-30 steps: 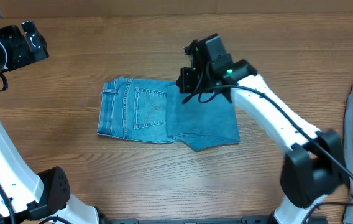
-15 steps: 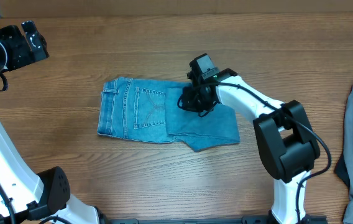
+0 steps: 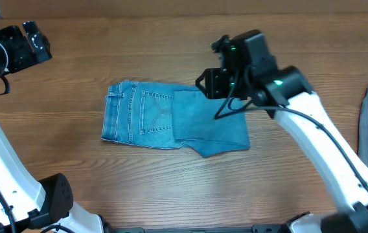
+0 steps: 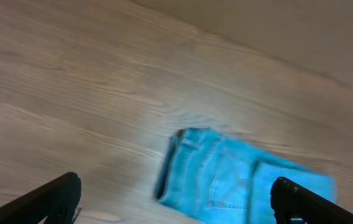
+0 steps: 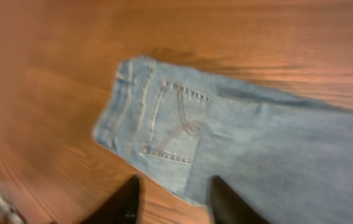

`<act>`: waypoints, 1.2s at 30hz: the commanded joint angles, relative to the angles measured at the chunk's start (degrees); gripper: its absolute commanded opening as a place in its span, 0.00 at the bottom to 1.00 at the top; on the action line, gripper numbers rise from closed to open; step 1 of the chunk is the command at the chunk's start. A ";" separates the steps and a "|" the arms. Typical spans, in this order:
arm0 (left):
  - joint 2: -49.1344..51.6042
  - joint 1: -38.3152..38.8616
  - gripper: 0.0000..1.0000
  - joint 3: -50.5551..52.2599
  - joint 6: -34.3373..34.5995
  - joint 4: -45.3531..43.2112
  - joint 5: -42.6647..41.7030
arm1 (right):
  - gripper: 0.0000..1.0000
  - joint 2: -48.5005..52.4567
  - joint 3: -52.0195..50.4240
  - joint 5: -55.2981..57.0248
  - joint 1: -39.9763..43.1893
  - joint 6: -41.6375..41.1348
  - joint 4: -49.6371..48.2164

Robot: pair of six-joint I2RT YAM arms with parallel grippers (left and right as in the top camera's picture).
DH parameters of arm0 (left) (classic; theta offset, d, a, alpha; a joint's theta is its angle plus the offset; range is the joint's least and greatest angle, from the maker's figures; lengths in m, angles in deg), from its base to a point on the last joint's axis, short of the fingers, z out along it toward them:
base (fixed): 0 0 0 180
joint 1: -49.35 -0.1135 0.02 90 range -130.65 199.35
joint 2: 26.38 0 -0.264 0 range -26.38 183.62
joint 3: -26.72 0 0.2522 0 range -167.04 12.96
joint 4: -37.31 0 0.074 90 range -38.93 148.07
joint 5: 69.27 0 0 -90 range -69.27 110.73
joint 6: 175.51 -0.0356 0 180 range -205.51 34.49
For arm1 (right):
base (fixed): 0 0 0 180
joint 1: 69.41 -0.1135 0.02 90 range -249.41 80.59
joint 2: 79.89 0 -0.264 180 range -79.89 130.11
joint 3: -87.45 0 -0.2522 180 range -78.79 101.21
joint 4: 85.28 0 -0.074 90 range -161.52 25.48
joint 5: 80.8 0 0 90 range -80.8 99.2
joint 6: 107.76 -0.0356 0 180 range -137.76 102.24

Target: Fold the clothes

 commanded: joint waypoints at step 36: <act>29.68 6.25 0.82 47.25 -12.68 -21.05 -11.28 | 1.00 -4.44 0.76 3.91 3.67 1.11 10.60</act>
